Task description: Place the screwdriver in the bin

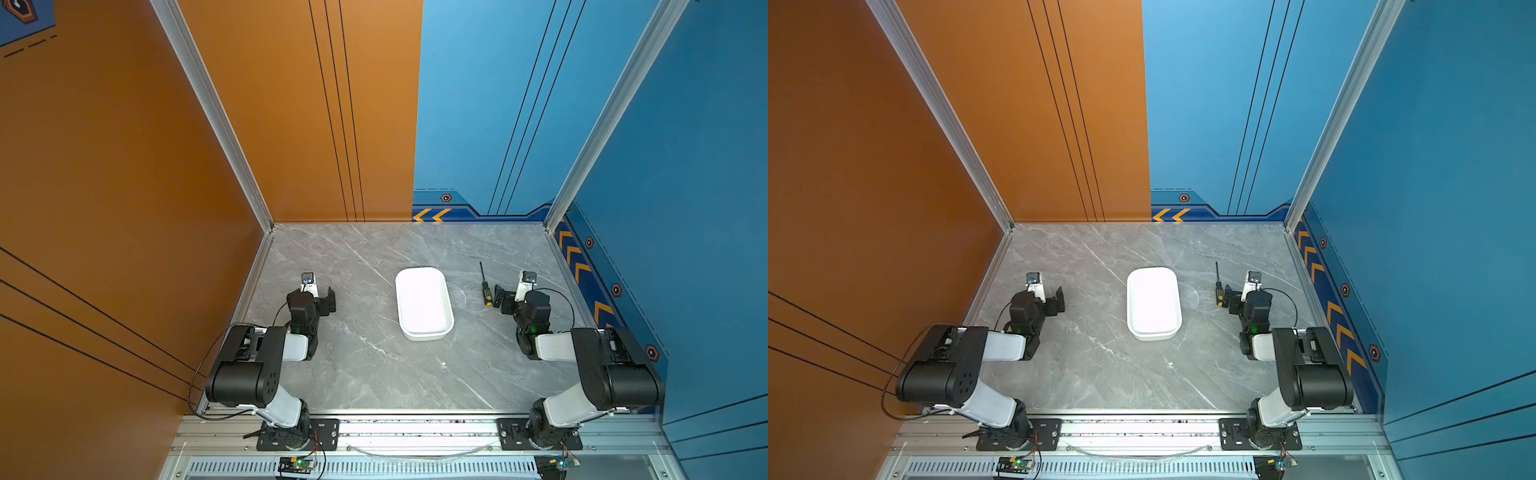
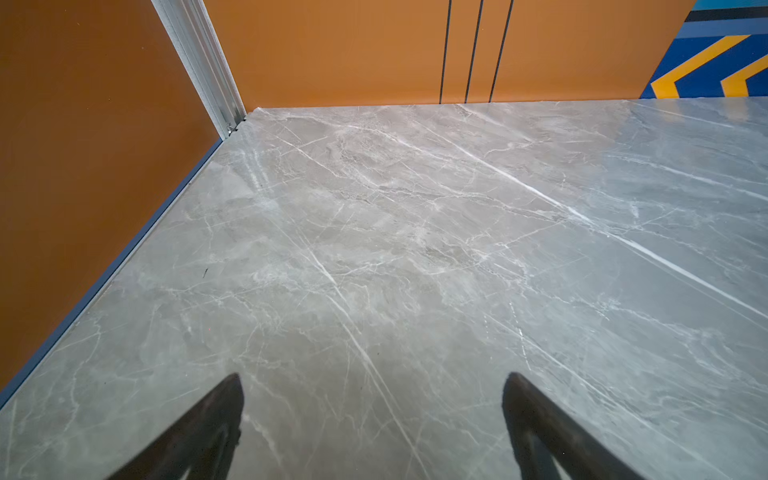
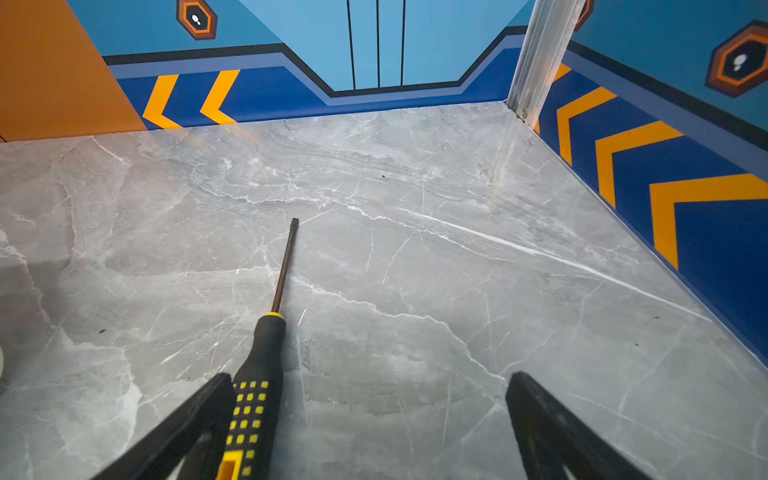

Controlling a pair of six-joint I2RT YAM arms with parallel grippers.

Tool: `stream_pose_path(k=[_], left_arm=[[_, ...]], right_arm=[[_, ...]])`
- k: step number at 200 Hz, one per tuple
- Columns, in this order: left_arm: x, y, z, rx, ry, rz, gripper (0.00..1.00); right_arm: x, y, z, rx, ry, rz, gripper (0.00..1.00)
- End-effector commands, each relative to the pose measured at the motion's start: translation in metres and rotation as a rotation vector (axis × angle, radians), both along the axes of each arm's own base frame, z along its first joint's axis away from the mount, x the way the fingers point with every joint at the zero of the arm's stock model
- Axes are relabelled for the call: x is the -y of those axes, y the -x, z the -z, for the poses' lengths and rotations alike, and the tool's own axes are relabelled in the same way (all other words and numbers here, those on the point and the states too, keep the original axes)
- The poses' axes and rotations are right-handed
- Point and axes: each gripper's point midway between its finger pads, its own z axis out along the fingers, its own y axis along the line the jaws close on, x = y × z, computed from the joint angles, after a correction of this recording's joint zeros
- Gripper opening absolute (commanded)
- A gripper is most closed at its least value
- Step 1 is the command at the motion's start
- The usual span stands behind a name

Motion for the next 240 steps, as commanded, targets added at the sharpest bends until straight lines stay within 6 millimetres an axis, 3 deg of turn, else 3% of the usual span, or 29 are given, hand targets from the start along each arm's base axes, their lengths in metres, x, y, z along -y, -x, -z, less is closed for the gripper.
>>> stream_pose_path(k=[1, 23, 42, 62, 89, 116, 171, 199, 240], left_arm=[[0.002, -0.006, -0.005, 0.010, 0.002, 0.017, 0.98], [0.010, -0.006, -0.009, 0.016, 0.001, 0.069, 0.98], [0.012, -0.003, -0.027, 0.026, -0.006, 0.072, 0.98], [0.023, 0.001, -0.050, 0.010, 0.007, 0.136, 0.98], [0.069, 0.002, -0.075, -0.035, 0.131, 0.367, 0.98], [0.122, 0.008, -0.089, -0.060, 0.344, 0.609, 0.98], [0.185, 0.020, -0.074, -0.191, 0.572, 0.846, 0.98], [0.197, 0.024, -0.056, -0.237, 0.571, 0.847, 0.98], [0.209, 0.031, -0.038, -0.313, 0.623, 0.848, 0.98]], right_arm=[[-0.001, -0.005, -0.006, 0.017, 0.005, -0.006, 1.00], [-0.003, -0.006, -0.006, 0.016, 0.003, -0.021, 1.00], [-0.015, -0.006, -0.008, 0.023, -0.004, -0.101, 1.00], [-0.013, -0.008, -0.020, -0.002, 0.003, -0.081, 1.00], [-0.016, -0.009, -0.045, -0.160, -0.026, -0.092, 1.00], [-0.026, -0.002, -0.044, -0.356, -0.068, -0.132, 1.00], [-0.051, 0.004, -0.010, -0.653, -0.133, -0.211, 0.98], [-0.054, 0.002, 0.003, -0.702, -0.091, -0.184, 0.93], [-0.065, 0.004, 0.020, -0.784, -0.075, -0.190, 0.96]])
